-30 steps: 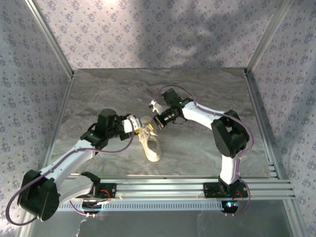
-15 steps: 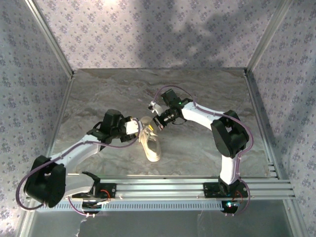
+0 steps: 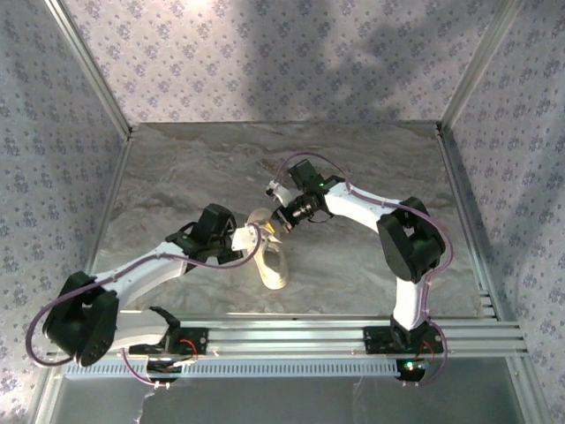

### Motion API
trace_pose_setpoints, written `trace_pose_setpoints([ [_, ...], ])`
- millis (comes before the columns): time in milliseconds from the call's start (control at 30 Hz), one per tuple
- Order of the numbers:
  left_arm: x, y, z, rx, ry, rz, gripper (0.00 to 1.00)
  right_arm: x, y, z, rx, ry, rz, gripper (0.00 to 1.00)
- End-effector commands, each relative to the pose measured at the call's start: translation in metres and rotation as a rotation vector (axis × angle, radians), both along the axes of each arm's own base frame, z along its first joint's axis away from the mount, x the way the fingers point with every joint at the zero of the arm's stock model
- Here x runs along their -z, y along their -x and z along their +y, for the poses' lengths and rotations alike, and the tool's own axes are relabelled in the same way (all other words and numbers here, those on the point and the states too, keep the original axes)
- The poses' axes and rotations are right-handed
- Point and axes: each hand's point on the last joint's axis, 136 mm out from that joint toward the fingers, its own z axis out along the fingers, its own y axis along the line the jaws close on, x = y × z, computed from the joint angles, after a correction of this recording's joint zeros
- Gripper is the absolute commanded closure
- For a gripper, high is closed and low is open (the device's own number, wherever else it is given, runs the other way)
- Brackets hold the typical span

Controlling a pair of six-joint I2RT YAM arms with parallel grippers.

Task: Tie the shoes

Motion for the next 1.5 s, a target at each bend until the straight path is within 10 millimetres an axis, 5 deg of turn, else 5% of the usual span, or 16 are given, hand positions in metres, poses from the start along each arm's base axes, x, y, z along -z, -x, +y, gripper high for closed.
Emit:
trace_pose_setpoints([
  [0,-0.019,0.014,0.002,-0.099,0.025,0.084,1.0,0.0,-0.007,-0.001,0.02,0.017,0.021,1.0],
  [200,-0.024,0.036,-0.006,-0.164,0.064,0.218,1.0,-0.002,-0.011,0.007,0.006,0.001,0.021,1.0],
  [533,-0.032,0.041,-0.021,-0.259,0.14,0.339,1.0,-0.005,-0.015,0.013,-0.008,0.004,0.017,1.0],
  [867,-0.037,0.038,-0.061,-0.342,0.23,0.46,1.0,-0.004,-0.013,0.025,-0.051,-0.011,0.034,1.0],
  [1067,-0.035,0.034,-0.101,-0.383,0.311,0.545,1.0,-0.006,-0.016,0.034,-0.082,-0.034,0.045,1.0],
  [1267,-0.023,0.031,-0.133,-0.423,0.321,0.591,1.0,-0.011,-0.017,0.044,-0.123,-0.063,0.049,1.0],
  [1467,-0.006,0.031,-0.143,-0.455,0.318,0.621,1.0,-0.015,-0.018,0.056,-0.157,-0.089,0.049,1.0],
])
